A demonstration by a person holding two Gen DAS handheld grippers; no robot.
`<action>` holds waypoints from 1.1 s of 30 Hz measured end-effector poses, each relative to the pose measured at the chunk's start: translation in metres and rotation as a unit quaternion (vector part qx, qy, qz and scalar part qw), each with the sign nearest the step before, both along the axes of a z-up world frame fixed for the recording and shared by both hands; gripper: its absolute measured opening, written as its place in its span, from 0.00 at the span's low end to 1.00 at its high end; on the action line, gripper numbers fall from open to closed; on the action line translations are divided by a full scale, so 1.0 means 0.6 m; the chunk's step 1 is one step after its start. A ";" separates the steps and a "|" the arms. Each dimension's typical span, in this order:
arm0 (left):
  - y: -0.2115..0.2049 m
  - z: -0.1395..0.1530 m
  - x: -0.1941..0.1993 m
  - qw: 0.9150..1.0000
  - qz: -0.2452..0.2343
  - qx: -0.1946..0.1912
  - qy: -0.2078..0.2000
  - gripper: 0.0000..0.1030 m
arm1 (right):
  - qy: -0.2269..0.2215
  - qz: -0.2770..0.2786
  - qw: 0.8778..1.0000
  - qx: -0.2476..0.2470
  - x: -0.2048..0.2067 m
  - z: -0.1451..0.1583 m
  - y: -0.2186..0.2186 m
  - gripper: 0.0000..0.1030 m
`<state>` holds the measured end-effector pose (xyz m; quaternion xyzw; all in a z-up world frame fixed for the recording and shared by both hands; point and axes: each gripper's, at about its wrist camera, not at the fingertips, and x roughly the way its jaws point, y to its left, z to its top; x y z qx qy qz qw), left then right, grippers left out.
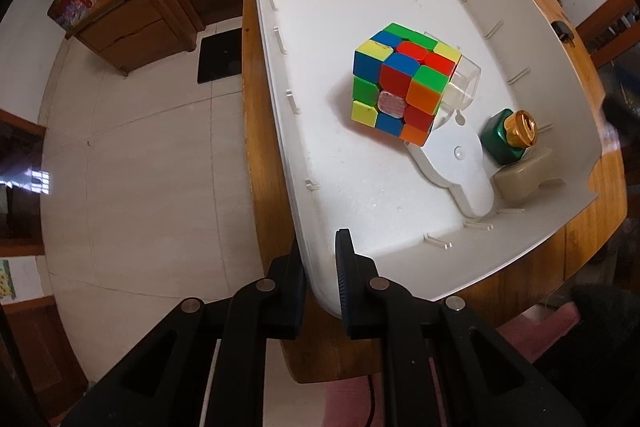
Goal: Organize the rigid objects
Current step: 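Withdraw the right gripper and move it to the white handheld device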
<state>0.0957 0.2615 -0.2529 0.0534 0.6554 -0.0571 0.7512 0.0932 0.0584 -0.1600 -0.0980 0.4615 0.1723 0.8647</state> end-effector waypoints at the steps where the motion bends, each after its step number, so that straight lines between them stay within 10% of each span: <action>1: -0.002 0.000 0.000 1.000 0.000 0.004 -0.001 0.14 | -0.003 0.001 1.000 -0.001 0.004 0.003 -0.007 0.77; 24: 0.002 -0.006 0.000 0.998 0.065 0.014 0.001 0.14 | -0.051 0.130 0.990 -0.031 0.076 0.068 -0.150 1.00; 33: -0.002 -0.007 0.002 0.996 0.086 0.029 0.002 0.14 | -0.062 0.247 0.966 -0.037 0.100 0.066 -0.167 1.00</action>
